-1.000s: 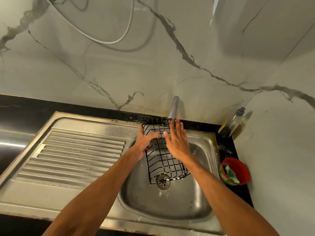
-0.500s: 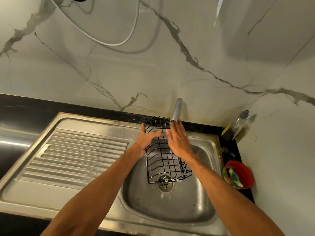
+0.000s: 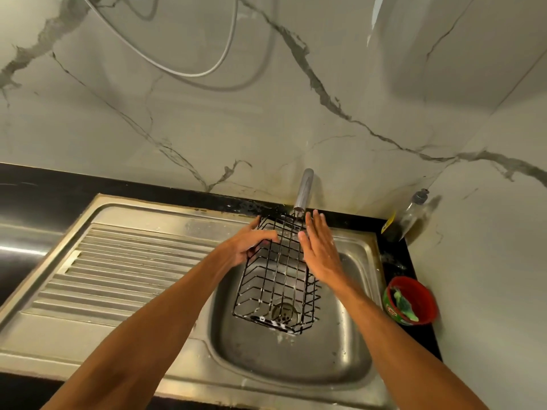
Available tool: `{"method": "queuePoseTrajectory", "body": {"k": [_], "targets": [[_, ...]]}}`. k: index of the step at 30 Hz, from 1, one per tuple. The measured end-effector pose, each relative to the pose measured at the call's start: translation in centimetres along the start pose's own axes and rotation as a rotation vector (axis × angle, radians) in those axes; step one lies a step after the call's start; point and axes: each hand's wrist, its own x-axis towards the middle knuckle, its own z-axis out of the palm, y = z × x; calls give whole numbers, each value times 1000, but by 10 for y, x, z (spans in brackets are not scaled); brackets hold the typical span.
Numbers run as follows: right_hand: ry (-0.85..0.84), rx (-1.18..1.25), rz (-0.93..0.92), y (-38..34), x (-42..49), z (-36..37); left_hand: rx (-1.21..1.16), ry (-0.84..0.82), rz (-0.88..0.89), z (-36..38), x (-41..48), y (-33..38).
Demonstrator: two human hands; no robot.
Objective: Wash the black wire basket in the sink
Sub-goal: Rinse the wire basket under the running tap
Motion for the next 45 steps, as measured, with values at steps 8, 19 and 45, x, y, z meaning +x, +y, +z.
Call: {"method": "queuePoseTrajectory", "body": {"k": [8,19,45], "targets": [[-30,-23,19,0,18,-15,172,-90,-59,-8,10,19],[-135,366,46,-1,28,-43,414,-262,-25,4,26,44],[206,-212,179,-12,-4,7,1005,79,415,6,29,10]]}}
